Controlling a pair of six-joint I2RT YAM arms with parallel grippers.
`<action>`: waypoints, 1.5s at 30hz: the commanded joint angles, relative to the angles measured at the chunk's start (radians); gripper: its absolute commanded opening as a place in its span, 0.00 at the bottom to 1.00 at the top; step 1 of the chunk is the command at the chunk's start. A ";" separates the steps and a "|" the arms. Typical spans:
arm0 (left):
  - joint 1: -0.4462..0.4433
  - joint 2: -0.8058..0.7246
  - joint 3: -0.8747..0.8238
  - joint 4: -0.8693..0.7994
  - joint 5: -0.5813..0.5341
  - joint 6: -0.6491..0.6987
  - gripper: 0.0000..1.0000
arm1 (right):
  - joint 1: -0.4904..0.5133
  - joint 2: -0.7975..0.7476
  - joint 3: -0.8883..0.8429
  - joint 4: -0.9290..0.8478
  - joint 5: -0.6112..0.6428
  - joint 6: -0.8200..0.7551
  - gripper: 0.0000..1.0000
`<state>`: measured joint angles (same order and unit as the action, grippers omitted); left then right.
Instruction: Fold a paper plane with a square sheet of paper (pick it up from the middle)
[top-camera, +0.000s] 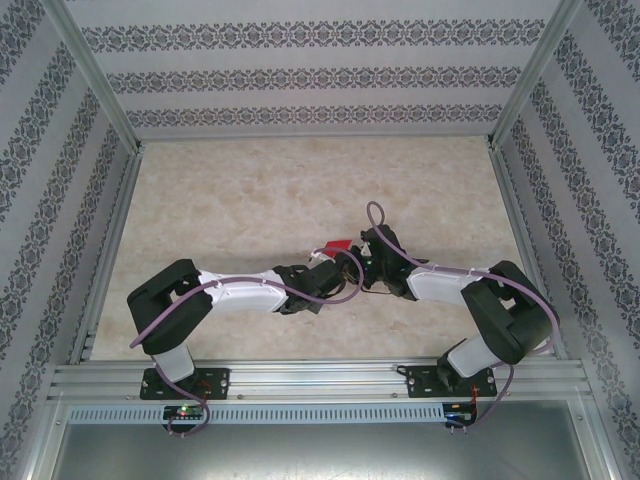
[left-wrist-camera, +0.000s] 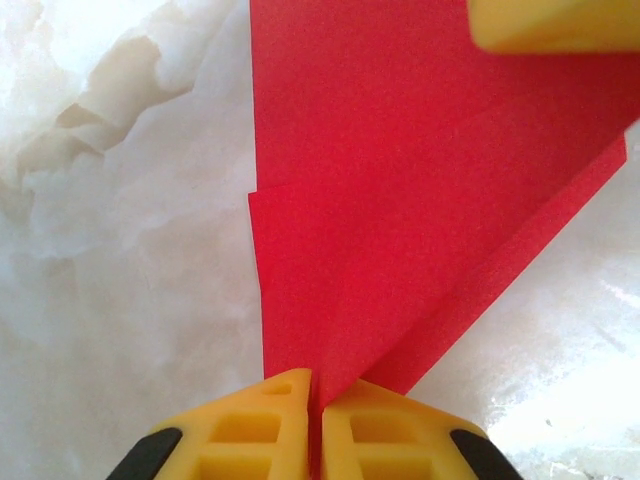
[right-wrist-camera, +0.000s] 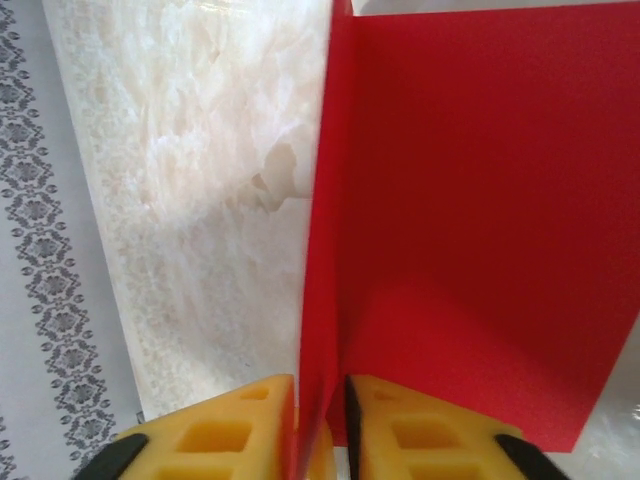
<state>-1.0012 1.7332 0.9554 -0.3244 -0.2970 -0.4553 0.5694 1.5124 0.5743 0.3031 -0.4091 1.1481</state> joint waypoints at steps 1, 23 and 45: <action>0.005 -0.020 -0.041 0.025 0.071 -0.007 0.11 | -0.016 -0.065 0.025 0.026 -0.022 -0.029 0.28; 0.266 -0.104 -0.220 0.350 0.698 -0.068 0.12 | -0.075 -0.288 0.004 -0.251 -0.067 -0.238 0.45; 0.340 -0.001 -0.141 0.306 0.929 -0.053 0.13 | 0.084 0.040 0.088 -0.014 -0.013 -0.146 0.18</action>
<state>-0.6765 1.7107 0.7898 -0.0044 0.5831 -0.5213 0.6506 1.5406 0.6334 0.2481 -0.4568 0.9916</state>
